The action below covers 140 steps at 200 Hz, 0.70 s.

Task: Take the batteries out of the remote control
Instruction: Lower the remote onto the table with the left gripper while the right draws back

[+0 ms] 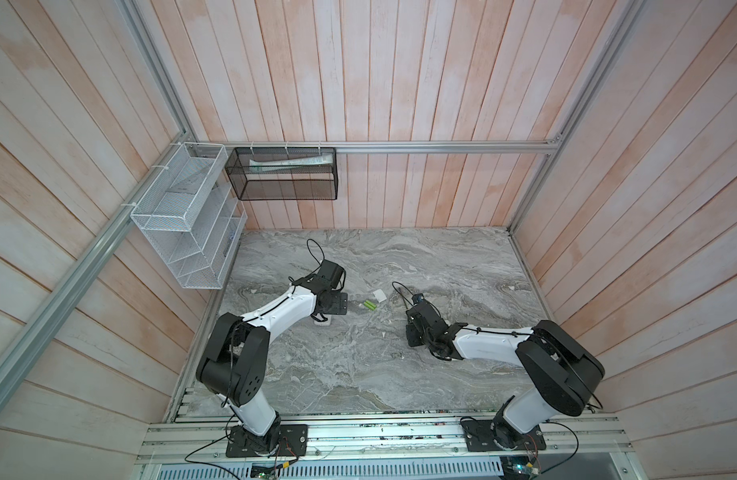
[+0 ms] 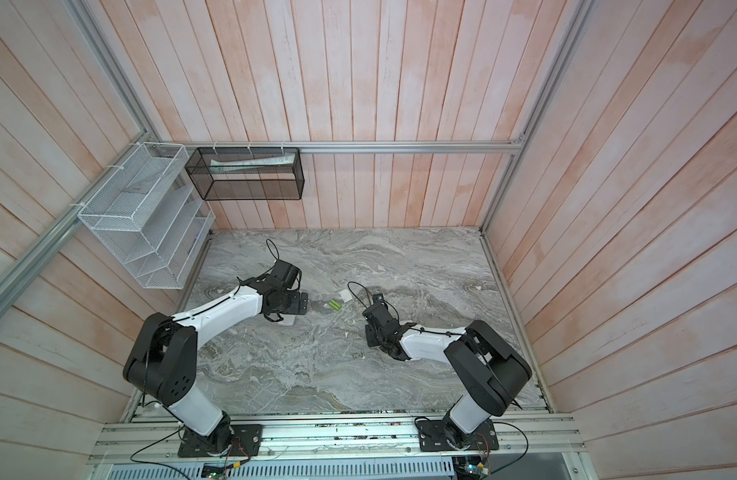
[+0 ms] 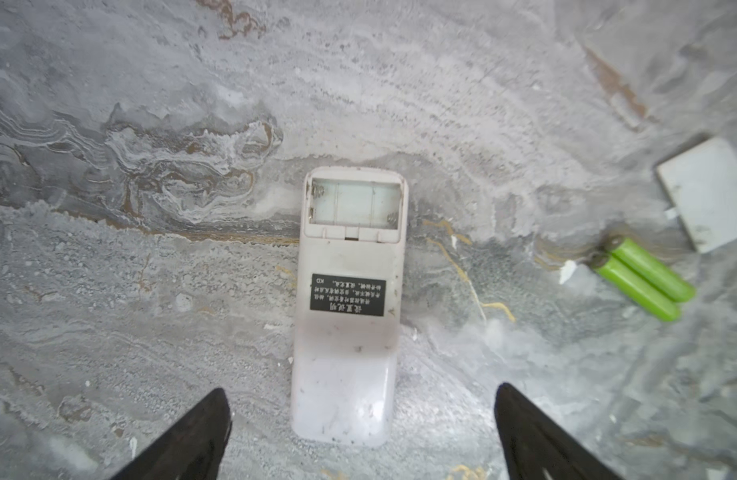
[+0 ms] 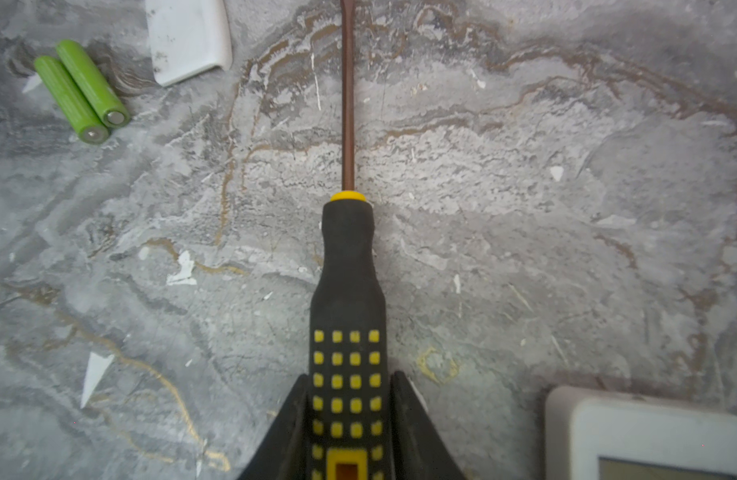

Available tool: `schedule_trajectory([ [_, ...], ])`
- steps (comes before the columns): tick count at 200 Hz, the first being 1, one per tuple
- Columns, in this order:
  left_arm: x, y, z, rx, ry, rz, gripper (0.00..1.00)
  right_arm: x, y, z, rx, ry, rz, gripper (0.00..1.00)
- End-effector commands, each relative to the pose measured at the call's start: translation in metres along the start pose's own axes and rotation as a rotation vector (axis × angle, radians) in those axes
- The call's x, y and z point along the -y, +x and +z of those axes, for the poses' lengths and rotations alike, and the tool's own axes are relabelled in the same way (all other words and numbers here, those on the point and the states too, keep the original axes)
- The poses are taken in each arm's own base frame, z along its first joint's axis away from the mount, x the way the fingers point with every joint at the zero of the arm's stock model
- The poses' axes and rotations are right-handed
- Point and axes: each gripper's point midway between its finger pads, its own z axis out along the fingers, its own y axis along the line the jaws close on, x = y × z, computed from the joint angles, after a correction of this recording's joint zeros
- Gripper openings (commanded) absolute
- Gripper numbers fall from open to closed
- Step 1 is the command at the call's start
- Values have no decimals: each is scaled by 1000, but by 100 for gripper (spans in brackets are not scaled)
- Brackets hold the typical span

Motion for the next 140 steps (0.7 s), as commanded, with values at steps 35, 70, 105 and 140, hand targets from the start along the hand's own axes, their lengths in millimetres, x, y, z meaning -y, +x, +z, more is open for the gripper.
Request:
schedule_trajectory([
  [35,14,1,-21,38,97,-53,100,10,12,1,-58,51,-18,58],
  [70,18,2,-24,42,127,-65,100,3,-9,-19,-24,15,-36,65],
  [105,19,6,-23,34,132,-72,100,11,-27,-46,7,26,3,69],
  [140,22,11,-22,21,141,-87,100,43,-27,-65,-16,89,94,76],
])
